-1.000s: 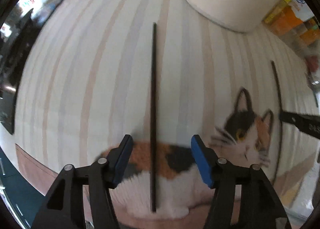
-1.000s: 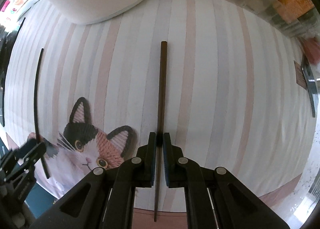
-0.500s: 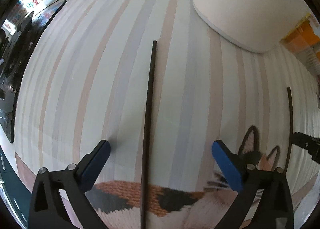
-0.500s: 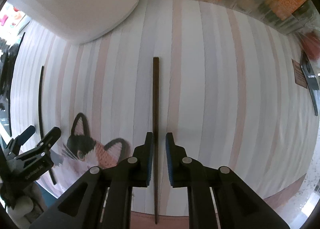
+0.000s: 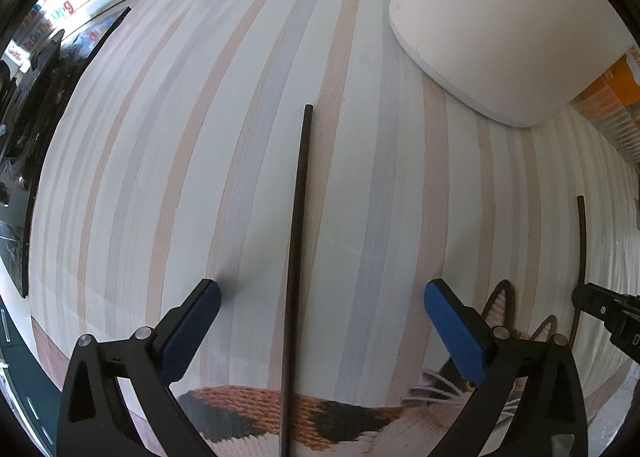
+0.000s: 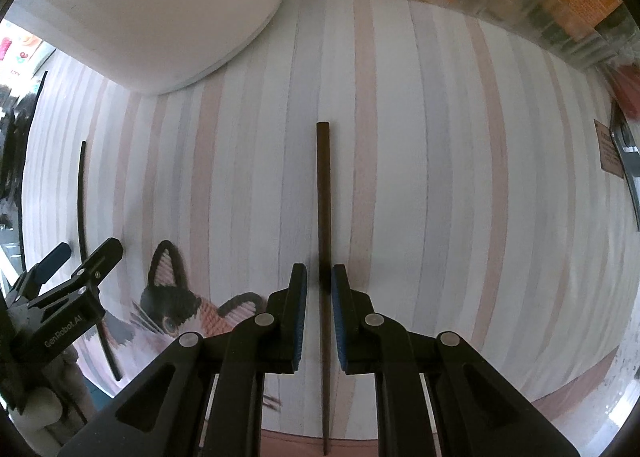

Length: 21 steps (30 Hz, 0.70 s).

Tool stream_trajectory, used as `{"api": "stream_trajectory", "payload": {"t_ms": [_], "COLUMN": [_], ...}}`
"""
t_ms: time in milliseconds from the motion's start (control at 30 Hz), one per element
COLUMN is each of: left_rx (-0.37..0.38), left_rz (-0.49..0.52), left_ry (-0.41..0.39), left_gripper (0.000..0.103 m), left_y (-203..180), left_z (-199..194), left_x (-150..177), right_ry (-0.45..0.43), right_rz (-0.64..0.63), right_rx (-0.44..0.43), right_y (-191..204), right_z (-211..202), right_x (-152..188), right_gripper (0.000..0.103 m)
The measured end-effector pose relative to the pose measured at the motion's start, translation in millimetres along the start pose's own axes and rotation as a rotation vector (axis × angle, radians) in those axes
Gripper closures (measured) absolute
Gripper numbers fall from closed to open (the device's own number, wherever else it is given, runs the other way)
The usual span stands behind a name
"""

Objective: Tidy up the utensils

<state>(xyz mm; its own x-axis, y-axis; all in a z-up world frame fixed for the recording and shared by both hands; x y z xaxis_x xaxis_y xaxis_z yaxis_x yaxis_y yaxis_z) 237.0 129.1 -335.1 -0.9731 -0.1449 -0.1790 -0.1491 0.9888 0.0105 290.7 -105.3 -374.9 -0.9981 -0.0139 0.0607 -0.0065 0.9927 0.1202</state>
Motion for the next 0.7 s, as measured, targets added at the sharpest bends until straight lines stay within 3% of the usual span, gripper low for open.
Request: {"api": "stream_trajectory", "payload": {"t_ms": [200, 267, 300, 333, 400, 700], "left_rx": [-0.003, -0.007, -0.005, -0.002, 0.006, 0.020], "left_rz": [-0.003, 0.003, 0.015, 0.032, 0.057, 0.071], "left_ry": [0.011, 0.010, -0.001, -0.011, -0.006, 0.010], "left_gripper": [0.000, 0.008, 0.026, 0.055, 0.090, 0.098], "left_y": [3, 3, -1, -5, -11, -16], "left_z": [-11, -16, -20, -25, -34, -34], "left_x": [3, 0, 0, -2, -5, -6], "right_ry": [-0.004, -0.005, -0.004, -0.004, -0.004, 0.004], "right_rz": [0.006, 0.008, 0.009, 0.008, 0.008, 0.008], "right_rx": [0.012, 0.012, 0.013, 0.013, 0.012, 0.021], "right_y": [10, 12, 12, 13, 12, 14], "right_z": [16, 18, 19, 19, 16, 11], "right_x": [2, 2, 2, 2, 3, -1], "right_gripper": [0.089, 0.089, 0.089, 0.089, 0.089, 0.089]}}
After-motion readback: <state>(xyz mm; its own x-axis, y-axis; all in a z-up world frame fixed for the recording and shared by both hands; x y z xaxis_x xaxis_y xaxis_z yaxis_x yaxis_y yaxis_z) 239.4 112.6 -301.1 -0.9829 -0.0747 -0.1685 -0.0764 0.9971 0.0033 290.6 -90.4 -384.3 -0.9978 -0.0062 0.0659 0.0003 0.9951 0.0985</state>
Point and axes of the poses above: each gripper's, at about its wrist camera, not at the fingertips, and z roughly the way its jaws point, y to its left, x to its underside, the point moved 2 cm from there along z, roughly the way its jaws point, and after that the axes turned 2 degrees about -x, right-handed, at the moved point
